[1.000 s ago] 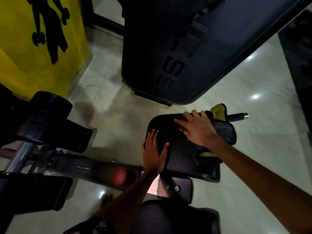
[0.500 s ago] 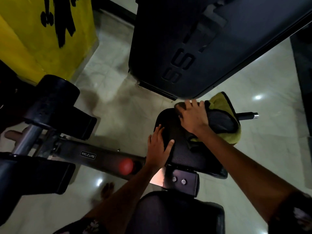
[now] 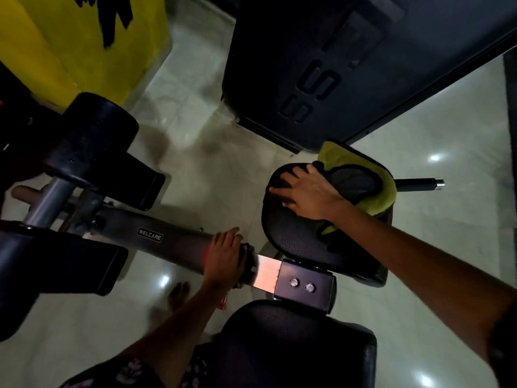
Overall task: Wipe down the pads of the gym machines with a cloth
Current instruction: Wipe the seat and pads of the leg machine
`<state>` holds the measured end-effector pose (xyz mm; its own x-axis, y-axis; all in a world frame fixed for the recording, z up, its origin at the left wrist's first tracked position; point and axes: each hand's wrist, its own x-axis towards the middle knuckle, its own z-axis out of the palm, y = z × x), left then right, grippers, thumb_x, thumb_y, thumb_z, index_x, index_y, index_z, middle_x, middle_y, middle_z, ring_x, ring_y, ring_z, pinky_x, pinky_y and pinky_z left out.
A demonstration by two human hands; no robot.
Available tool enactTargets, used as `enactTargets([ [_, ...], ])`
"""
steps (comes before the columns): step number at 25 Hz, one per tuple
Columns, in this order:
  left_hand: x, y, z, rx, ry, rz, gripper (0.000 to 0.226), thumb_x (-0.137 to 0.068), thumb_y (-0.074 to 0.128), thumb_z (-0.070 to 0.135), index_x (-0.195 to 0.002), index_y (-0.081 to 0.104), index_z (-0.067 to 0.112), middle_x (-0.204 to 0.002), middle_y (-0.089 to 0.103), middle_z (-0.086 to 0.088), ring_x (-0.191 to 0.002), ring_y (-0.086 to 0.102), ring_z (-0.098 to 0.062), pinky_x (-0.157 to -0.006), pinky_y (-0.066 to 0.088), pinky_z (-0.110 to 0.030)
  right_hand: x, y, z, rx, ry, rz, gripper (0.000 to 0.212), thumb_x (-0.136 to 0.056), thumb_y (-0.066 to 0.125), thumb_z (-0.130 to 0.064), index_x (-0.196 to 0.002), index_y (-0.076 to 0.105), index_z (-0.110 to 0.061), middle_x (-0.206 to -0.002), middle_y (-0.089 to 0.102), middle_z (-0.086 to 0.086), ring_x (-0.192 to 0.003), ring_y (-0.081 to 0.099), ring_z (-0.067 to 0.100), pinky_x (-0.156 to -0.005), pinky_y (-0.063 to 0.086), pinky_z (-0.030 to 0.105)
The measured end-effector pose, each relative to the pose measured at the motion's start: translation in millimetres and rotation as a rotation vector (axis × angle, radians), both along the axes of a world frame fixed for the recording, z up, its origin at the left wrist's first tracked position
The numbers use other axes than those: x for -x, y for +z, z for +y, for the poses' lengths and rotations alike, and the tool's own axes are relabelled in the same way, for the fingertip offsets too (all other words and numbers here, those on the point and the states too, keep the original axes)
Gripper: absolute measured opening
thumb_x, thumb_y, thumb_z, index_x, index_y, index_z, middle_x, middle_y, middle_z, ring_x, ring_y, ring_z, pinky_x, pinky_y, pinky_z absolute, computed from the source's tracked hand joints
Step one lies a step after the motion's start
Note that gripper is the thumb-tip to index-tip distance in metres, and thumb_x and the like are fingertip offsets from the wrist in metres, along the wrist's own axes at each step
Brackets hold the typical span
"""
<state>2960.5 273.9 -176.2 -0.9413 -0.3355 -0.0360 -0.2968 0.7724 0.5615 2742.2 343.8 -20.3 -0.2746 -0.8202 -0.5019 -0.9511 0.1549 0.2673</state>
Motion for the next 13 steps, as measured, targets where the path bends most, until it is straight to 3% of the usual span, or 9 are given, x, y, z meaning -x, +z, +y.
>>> enactTargets([
  [2,0,3,-5,-0.063,0.027,-0.034,0.036,-0.075,0.041,0.031,-0.085,0.063,0.004,-0.099,0.065,-0.016,-0.069,0.064,-0.033,-0.064,0.048,-0.033,15,1,-6,0.02,-0.083,0.058,0.048,-0.096,0.04,-0.044,-0.143,0.036,-0.035,-0.141,0.04,0.007,-0.123,0.038,0.029,-0.098,0.028,0.043],
  [4,0,2,-12,-0.091,0.041,-0.031,0.035,-0.077,0.041,0.032,-0.079,0.062,0.004,-0.089,0.065,-0.013,-0.057,0.062,-0.031,-0.047,0.047,-0.029,21,-2,-13,0.03,-0.252,0.185,0.05,-0.096,0.038,-0.045,-0.144,0.033,-0.033,-0.143,0.036,0.009,-0.127,0.033,0.03,-0.102,0.025,0.045],
  [5,0,0,-14,-0.076,0.028,-0.013,0.034,-0.078,0.042,0.031,-0.077,0.063,0.004,-0.086,0.065,-0.012,-0.059,0.062,-0.03,-0.048,0.046,-0.029,17,-5,-16,0.025,-0.263,0.21,0.05,-0.096,0.038,-0.045,-0.144,0.033,-0.032,-0.143,0.035,0.01,-0.128,0.032,0.031,-0.103,0.024,0.046],
  [8,1,-9,-19,-0.079,-0.01,0.08,0.03,-0.078,0.045,0.024,-0.079,0.067,0.004,-0.086,0.068,-0.012,-0.074,0.064,-0.032,-0.072,0.042,-0.034,-7,-13,-14,0.018,-0.102,0.098,0.05,-0.094,0.043,-0.043,-0.142,0.037,-0.032,-0.141,0.039,0.011,-0.123,0.037,0.031,-0.098,0.028,0.045],
  [11,-1,-9,-19,-0.096,0.018,0.145,0.033,-0.077,0.045,0.022,-0.09,0.069,0.004,-0.094,0.069,-0.012,-0.082,0.064,-0.03,-0.078,0.039,-0.03,-30,4,18,0.048,0.099,-0.024,0.048,-0.079,0.064,-0.043,-0.125,0.058,-0.035,-0.118,0.059,0.008,-0.098,0.054,0.028,-0.081,0.037,0.038],
  [13,-3,-7,-19,-0.107,0.009,0.19,0.034,-0.079,0.046,0.023,-0.095,0.068,0.003,-0.097,0.069,-0.012,-0.086,0.063,-0.028,-0.081,0.039,-0.028,-35,25,53,0.098,0.154,-0.059,0.044,-0.077,0.063,-0.043,-0.121,0.062,-0.035,-0.11,0.061,0.005,-0.089,0.054,0.026,-0.076,0.035,0.038],
])
